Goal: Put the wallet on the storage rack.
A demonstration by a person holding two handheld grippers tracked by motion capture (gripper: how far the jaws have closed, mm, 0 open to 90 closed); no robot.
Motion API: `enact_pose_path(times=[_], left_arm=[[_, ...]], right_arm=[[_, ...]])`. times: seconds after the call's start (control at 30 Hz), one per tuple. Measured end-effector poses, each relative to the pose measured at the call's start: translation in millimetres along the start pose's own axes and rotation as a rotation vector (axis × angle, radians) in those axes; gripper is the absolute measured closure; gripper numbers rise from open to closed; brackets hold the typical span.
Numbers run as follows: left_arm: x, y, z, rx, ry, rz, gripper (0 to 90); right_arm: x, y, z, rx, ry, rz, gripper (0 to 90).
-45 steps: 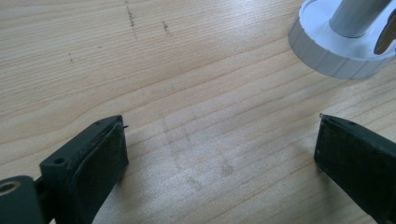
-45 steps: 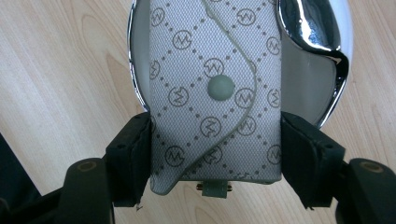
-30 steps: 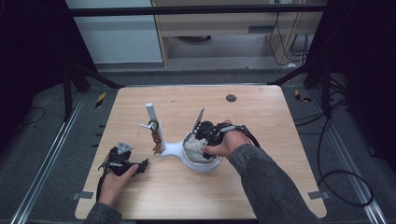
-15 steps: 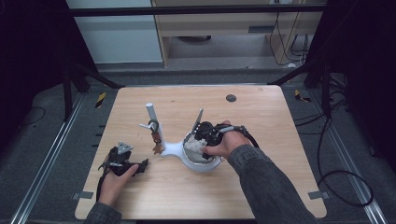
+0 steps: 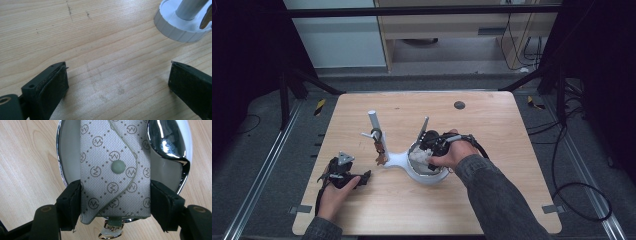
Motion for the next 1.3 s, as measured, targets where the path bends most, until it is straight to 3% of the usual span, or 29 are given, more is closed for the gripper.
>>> enact_pose_path(times=[0.3, 0.43, 0.9, 1.3], left_arm=[[0.0, 0.1, 0.0, 0.001, 0.0, 0.001, 1.9], [0.0, 0.2, 0.0, 0.002, 0.0, 0.002, 1.9], [0.0, 0.3, 0.0, 0.003, 0.0, 0.003, 1.9], [0.0, 0.5, 0.0, 0.005, 0.0, 0.005, 1.9]], right_arm=[[2.3, 0.2, -1.4, 0.005, -0.001, -0.001, 30.8], [2.9, -0.1, -3.7, 0.049, 0.05, -0.014, 22.0], [-4.9, -1.3, 0.5, 0.052, 0.093, -0.005, 28.0], [-15.5, -2.4, 6.9, 0.054, 0.119, -0.002, 25.0]])
Point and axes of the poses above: each handheld gripper's, and its own axes: x roughly forward along the jaws, z roughly out of its underside, y roughly to its right, the point moved 2 cm from there along x, roughly forward along the jaws, and after that the axes turned 2 degrees about y, right-handed, at the moved point
